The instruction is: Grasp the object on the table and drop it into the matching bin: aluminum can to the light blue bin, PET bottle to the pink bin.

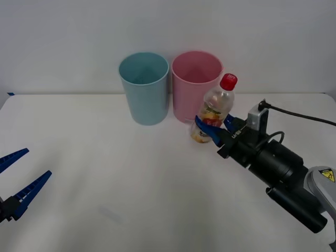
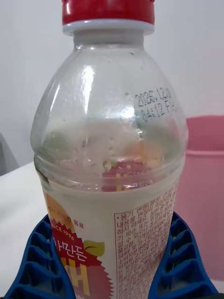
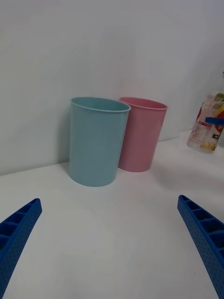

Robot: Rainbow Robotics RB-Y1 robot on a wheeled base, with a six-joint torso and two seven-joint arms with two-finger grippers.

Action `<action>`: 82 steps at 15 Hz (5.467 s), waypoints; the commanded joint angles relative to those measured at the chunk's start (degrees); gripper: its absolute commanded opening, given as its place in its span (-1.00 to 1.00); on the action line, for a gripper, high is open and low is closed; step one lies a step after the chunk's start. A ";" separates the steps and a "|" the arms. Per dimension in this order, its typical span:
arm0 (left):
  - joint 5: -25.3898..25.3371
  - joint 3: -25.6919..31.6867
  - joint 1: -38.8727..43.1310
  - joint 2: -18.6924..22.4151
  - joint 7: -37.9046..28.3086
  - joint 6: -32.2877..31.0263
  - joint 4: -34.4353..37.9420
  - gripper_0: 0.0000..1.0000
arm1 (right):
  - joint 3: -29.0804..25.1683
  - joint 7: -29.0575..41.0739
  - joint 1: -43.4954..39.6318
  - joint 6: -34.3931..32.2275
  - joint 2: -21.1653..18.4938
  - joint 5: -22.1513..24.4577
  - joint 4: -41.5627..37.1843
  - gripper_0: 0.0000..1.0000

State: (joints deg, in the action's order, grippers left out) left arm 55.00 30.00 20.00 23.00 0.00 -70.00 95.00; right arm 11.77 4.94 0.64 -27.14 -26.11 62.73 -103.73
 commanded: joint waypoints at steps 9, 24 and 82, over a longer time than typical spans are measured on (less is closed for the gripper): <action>0.00 0.00 0.00 0.00 0.00 0.00 0.00 1.00 | -1.05 17.56 12.72 3.85 -12.74 0.20 -3.67 -1.00; 0.00 0.00 0.00 0.00 0.00 0.00 0.00 1.00 | -0.87 16.94 42.25 -4.85 -2.02 10.22 34.91 -1.00; 0.00 0.00 0.00 0.00 0.00 0.00 0.00 1.00 | -32.42 -3.53 -26.57 -31.13 2.29 0.20 -3.58 1.00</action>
State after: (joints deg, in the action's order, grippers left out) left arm 55.00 30.00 20.00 23.00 0.00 -70.00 95.00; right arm -20.75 1.46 -25.76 -58.27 -23.82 62.91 -107.32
